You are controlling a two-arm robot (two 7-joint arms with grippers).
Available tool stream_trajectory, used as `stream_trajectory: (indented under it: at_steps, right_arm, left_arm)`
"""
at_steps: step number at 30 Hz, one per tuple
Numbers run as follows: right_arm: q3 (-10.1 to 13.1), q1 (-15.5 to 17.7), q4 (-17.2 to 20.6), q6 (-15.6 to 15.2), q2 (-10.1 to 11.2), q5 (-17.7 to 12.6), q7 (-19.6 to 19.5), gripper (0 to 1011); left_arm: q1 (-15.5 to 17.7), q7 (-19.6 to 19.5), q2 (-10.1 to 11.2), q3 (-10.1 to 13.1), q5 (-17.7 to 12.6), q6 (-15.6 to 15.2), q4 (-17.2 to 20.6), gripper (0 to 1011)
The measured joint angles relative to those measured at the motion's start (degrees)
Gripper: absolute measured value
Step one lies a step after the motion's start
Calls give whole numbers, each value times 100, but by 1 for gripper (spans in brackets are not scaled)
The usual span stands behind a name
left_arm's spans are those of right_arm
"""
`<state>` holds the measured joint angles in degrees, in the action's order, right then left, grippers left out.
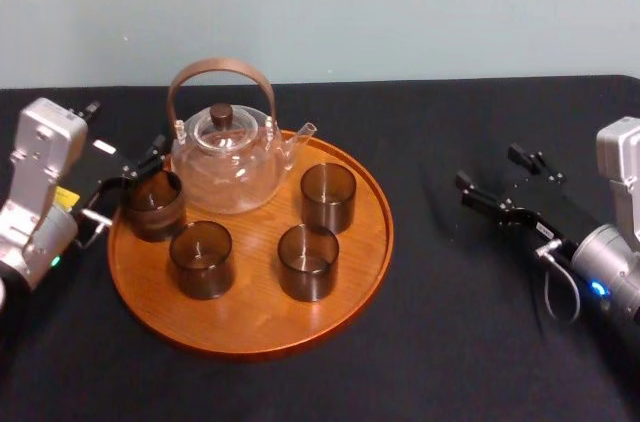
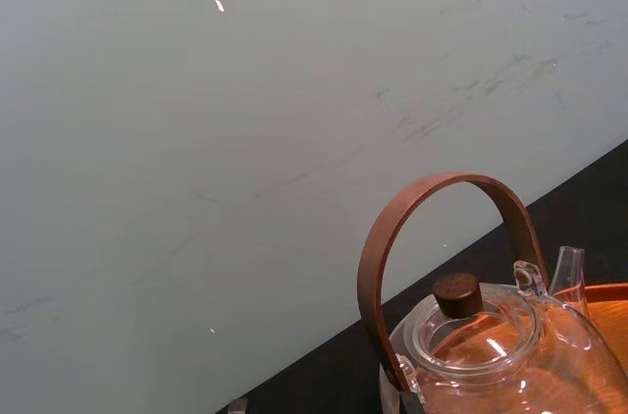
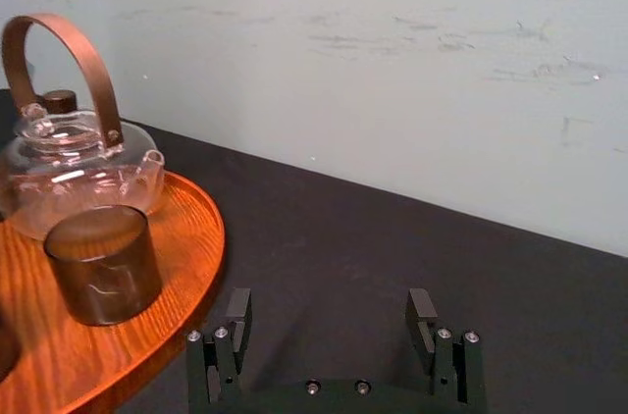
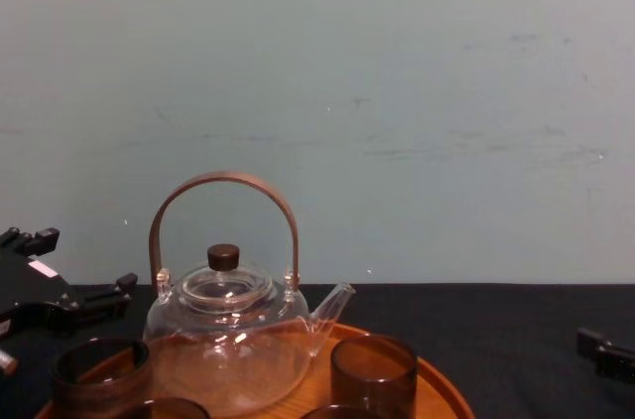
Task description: Pick up the glass from the table and place it on the tray.
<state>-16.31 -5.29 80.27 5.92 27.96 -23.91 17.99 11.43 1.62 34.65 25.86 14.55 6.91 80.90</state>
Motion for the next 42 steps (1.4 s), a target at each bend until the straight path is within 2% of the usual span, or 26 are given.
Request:
stream_trajectory:
  at_steps: [7,42]
  right_arm:
    - [46,-30,-109,34,-97,165,-38,1003]
    - [27,-35,-95,32,-75,130,-19,1003]
  left_arm:
    - [0,0,0,0,0,0,0,1001]
    - [0,0,0,0,0,0,0,1001]
